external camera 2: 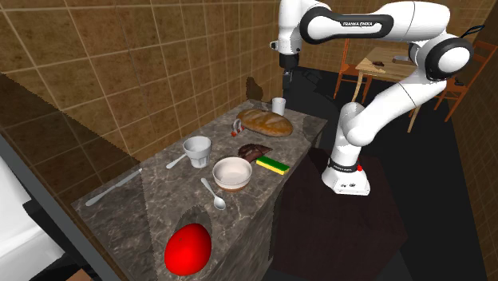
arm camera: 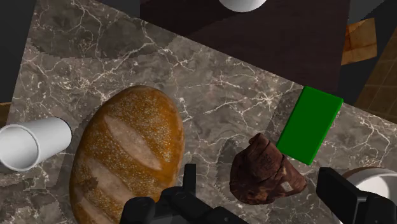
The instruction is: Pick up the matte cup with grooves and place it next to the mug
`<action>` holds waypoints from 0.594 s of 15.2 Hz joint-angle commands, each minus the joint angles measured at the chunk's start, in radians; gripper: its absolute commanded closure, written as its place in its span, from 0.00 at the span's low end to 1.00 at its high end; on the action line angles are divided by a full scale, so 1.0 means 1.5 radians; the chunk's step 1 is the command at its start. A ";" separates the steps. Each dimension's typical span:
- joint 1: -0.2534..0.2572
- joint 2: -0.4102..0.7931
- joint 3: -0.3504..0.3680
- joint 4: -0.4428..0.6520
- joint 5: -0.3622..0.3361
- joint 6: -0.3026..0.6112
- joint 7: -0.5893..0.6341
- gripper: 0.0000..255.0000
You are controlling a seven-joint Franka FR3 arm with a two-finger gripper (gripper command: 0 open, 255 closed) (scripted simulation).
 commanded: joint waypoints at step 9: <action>0.015 0.166 0.073 0.047 0.030 0.109 0.100 0.00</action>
